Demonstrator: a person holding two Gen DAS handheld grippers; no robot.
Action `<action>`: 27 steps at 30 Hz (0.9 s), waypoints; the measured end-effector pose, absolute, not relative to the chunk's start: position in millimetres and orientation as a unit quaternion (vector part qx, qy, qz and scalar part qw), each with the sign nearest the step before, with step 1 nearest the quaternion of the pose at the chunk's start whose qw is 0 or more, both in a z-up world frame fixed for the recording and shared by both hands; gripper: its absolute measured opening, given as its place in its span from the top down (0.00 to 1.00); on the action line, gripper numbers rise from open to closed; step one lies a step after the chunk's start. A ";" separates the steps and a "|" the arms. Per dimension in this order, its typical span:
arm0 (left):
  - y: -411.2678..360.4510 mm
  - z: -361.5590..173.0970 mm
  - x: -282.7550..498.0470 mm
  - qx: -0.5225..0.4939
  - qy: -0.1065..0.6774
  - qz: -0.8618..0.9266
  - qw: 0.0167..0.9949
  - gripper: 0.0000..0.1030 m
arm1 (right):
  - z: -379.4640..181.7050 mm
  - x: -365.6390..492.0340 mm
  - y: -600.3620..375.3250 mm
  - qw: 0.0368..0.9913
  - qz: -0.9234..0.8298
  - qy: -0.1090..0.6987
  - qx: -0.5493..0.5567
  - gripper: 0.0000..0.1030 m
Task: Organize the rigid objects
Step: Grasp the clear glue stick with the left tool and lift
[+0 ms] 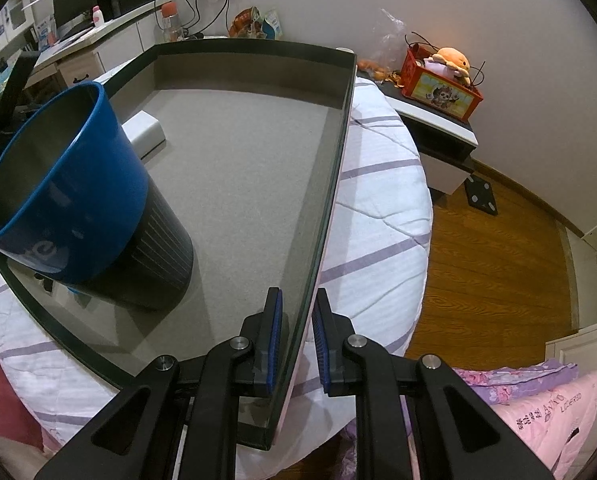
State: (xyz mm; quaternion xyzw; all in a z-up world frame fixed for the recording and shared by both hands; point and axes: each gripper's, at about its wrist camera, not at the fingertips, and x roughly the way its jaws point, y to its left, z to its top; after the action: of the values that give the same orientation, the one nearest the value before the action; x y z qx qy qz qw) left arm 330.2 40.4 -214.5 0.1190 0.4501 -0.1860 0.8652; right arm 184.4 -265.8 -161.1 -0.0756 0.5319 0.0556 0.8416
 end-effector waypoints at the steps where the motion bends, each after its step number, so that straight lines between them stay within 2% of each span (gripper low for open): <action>1: 41.5 -213.6 326.2 0.116 0.449 -0.184 0.867 0.75 | -161.0 184.5 -265.8 0.841 0.056 0.532 -0.076 0.84; 15: 64.8 -203.4 261.9 0.098 0.442 -0.163 0.877 0.75 | -158.7 181.8 -266.9 0.844 0.059 0.530 -0.066 0.84; 27: 57.0 -163.3 214.4 0.082 0.399 -0.196 0.892 0.75 | -158.9 183.8 -275.0 0.843 0.070 0.531 -0.051 0.84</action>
State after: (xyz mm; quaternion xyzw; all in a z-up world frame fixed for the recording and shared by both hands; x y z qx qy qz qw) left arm 214.4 57.0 -163.3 0.0821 0.3993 -0.1957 0.8919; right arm 183.8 -275.0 -158.9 -0.0507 0.5310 0.0696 0.8430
